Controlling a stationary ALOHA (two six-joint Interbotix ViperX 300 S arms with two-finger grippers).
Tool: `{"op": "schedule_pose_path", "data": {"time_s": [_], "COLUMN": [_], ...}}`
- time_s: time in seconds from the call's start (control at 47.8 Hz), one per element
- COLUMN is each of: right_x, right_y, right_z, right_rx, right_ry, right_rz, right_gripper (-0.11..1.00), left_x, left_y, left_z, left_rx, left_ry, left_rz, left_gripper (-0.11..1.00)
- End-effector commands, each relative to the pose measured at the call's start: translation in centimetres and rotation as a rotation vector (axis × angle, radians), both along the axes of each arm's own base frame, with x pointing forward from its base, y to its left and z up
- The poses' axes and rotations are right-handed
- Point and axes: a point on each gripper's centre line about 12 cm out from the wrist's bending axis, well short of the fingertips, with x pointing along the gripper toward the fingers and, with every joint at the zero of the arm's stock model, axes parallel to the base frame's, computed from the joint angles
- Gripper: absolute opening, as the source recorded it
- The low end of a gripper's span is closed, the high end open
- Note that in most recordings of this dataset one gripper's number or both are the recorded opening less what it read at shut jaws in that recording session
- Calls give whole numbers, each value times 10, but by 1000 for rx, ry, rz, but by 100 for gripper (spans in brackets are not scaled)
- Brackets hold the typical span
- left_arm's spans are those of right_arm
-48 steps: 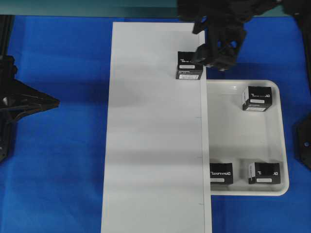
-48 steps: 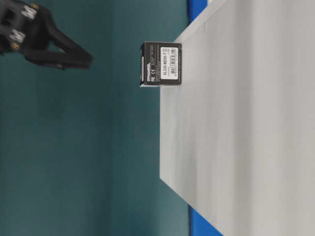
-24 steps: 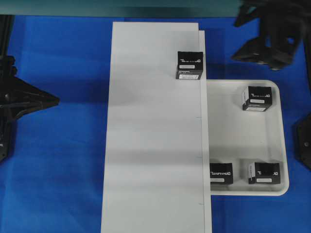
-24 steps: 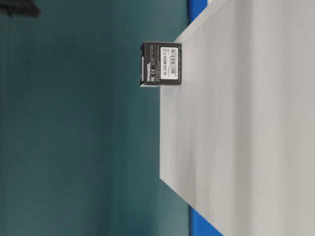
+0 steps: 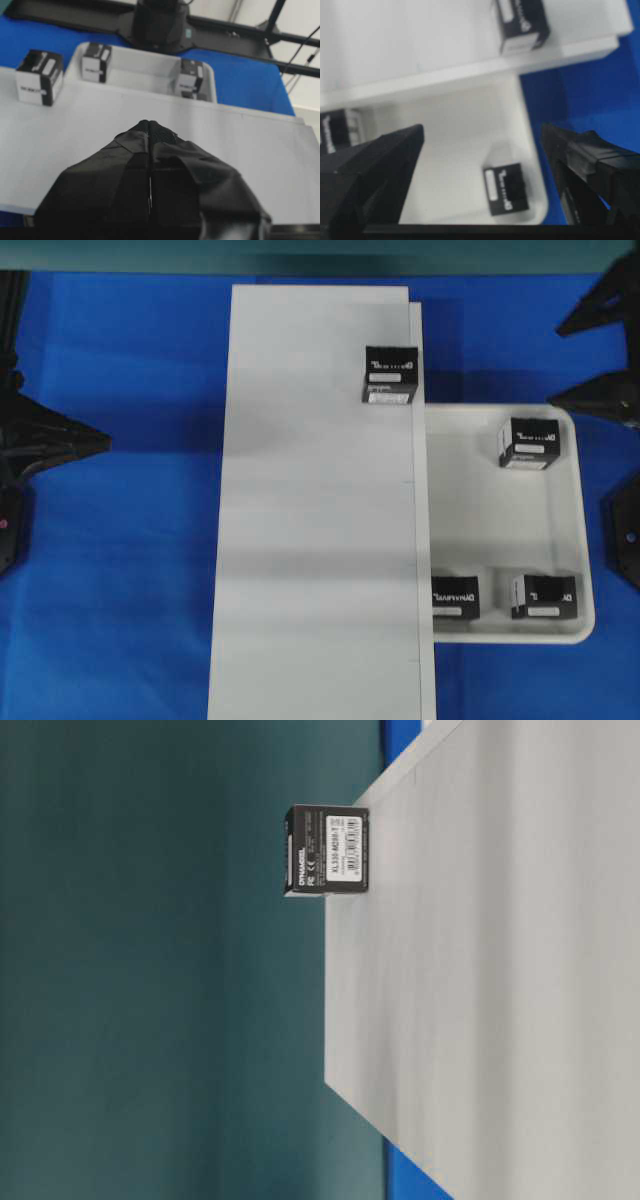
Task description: Place the box from the white plastic tray onto the white base.
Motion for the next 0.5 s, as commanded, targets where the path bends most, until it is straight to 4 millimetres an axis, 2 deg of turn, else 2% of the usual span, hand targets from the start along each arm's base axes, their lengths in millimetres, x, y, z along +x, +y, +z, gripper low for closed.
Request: {"op": "schedule_pose_path", "data": {"time_s": [0.0,0.209,0.481], "right_x": [-6,-18,-14], "right_y": [3,10,12], "right_z": [7,5,-7], "right_rx": [-21,-39,-27], "right_ry": [-59,-107,-85], "right_rz": [-4,-7,12], "right_gripper": [98,98,98], "left_x": [1,-1,-2], "left_y": [0,0,0], "left_z": [13,14,15], "left_rx": [15,20,19], "left_ry": [-35,-41,-44], "left_rz": [0,0,0], "left_gripper": [-7,-7,-7]}}
